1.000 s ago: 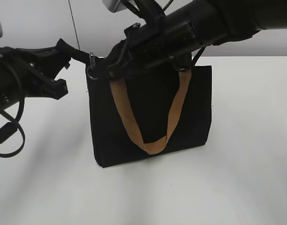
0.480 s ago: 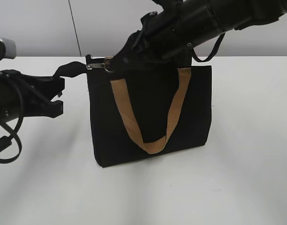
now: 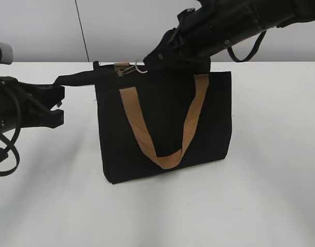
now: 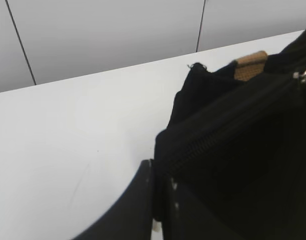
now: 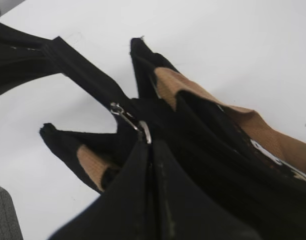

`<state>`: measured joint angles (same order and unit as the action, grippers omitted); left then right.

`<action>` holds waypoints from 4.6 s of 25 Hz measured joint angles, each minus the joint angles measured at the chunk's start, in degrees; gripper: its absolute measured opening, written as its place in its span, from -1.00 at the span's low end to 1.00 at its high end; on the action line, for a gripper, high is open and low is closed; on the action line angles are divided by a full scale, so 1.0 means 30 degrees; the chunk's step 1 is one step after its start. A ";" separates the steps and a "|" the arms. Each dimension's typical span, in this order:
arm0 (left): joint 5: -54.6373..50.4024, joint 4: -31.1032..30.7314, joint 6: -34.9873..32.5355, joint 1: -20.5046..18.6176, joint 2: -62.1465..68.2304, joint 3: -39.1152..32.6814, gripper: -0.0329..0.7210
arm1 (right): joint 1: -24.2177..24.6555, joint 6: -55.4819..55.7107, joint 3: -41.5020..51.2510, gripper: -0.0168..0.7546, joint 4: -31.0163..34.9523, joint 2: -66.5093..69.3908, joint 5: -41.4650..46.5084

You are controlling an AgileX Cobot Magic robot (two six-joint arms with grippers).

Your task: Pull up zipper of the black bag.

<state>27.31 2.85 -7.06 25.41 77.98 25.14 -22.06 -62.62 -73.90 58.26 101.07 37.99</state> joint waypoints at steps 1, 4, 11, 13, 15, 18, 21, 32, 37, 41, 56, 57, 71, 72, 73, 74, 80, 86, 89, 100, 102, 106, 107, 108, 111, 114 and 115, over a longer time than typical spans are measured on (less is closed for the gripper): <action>-0.0087 -0.0013 0.0000 -0.0020 0.0000 0.0000 -0.91 | 0.0279 0.0063 0.0000 -0.96 -0.0190 0.0000 0.0113; -0.0415 -0.0073 -0.0010 -0.0034 0.0000 0.0000 -0.91 | 0.1116 0.0390 0.0000 -0.96 -0.0718 0.0000 0.0739; -0.0634 -0.0006 -0.0010 -0.0055 0.0008 0.0000 -0.91 | 0.4034 0.0957 0.0000 -0.96 -0.1294 0.0000 0.1981; -0.0657 -0.0006 -0.0010 -0.0055 0.0008 0.0000 -0.91 | 0.4685 0.0980 0.0000 -0.96 -0.1308 0.0000 0.2274; -0.0656 0.0010 -0.0010 -0.0055 0.0008 0.0000 -0.91 | 0.5420 0.0997 0.0000 -0.96 -0.1331 0.0000 0.2311; -0.0656 0.0010 -0.0010 -0.0055 0.0008 0.0000 -0.91 | 0.6013 0.1019 0.0000 -0.96 -0.1351 0.0000 0.2647; -0.0678 -0.0012 -0.0010 -0.0055 0.0008 0.0000 -0.91 | 0.6010 0.1040 0.0000 -0.96 -0.1056 0.0000 0.2832; -0.8771 0.2667 0.0480 -0.0188 -0.0050 0.2902 0.08 | 0.5848 0.1108 0.0000 0.05 -0.0915 -0.0656 0.3962; -1.2860 0.3609 0.0500 -0.0188 -0.0530 0.4467 0.17 | 0.4620 0.1871 0.0345 0.11 -0.3336 -0.2021 0.3554; -1.5050 0.3922 0.0792 -0.0188 -0.1592 0.4559 0.17 | 0.3845 0.3946 0.1230 0.11 -0.5602 -0.2966 0.2422; -2.1099 0.0133 0.3468 -0.0188 -0.6876 0.4572 0.17 | 0.3698 0.4952 0.9088 0.11 -0.6509 -1.1149 0.0575; -2.1477 -0.0157 0.3722 -0.0188 -0.7451 0.4572 0.17 | 0.3698 0.5127 0.9491 0.11 -0.6509 -1.1990 0.0552; -2.6588 -0.2319 0.5383 -0.0188 -1.7287 0.2729 0.13 | 0.3698 1.3006 1.4130 0.11 -1.2970 -2.2720 0.2464; -2.6917 -0.2487 0.5421 -0.0188 -1.7997 0.2715 0.13 | 0.3698 1.3636 1.4177 0.11 -1.3446 -2.3328 0.3175; -2.7291 -0.2533 0.5440 -0.0188 -1.8540 0.2710 0.13 | 0.3698 1.4153 1.4216 0.11 -1.3917 -2.4035 0.3895; -2.7587 -0.2533 0.5465 -0.0188 -1.9154 0.2690 0.13 | 0.3698 1.4512 1.4216 0.11 -1.4202 -2.4615 0.4444; -2.8933 -0.2570 0.5487 -0.0188 -2.2114 0.2570 0.13 | 0.3698 1.5980 1.4222 0.11 -1.5012 -2.8253 0.6981; -2.9387 -0.2570 0.5487 -0.0188 -2.4140 0.1708 0.13 | 0.3698 1.7890 1.4222 0.11 -1.6973 -3.0407 0.7795; -2.9386 -0.2570 0.5487 -0.0188 -2.4321 0.1710 0.12 | 0.3698 1.8211 1.4364 0.11 -1.7240 -3.0682 0.7764; -2.9386 -0.2570 0.5487 -0.0188 -2.4321 0.1710 0.12 | 0.3698 1.8351 1.5332 0.11 -1.7601 -3.0704 0.8124; -2.9386 -0.2570 0.5487 -0.0188 -2.4321 0.1710 0.12 | 0.3698 1.8351 1.5332 0.10 -1.7601 -3.0704 0.8140; -2.9386 -0.2570 0.5487 -0.0188 -2.4321 0.1710 0.12 | 0.3698 1.8371 1.5332 0.04 -1.7555 -3.0704 0.8145; -2.9386 -0.2570 0.5487 -0.0188 -2.4321 0.1710 0.12 | 0.3698 1.8371 1.5332 0.03 -1.7509 -3.0704 0.8145; -2.9386 -0.2570 0.5487 -0.0188 -2.4321 0.1710 0.12 | 0.3698 1.8371 1.5332 0.02 -1.7483 -3.0704 0.8145; -2.9386 -0.2570 0.5487 -0.0188 -2.4321 0.1710 0.12 | 0.3698 1.8388 1.5335 0.00 -1.7467 -3.0704 0.8145; -2.9386 -0.2570 0.5487 -0.0188 -2.4321 0.1710 0.12 | 0.3698 1.8388 1.5352 0.00 -1.7467 -3.0704 0.8145; -2.9386 -0.2570 0.5487 -0.0188 -2.4321 0.1710 0.12 | 0.3698 1.8388 1.5366 0.00 -1.7467 -3.0704 0.8161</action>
<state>-60.84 -4.86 9.40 24.85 5.02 30.27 -10.96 -7.45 -27.81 5.86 8.95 62.48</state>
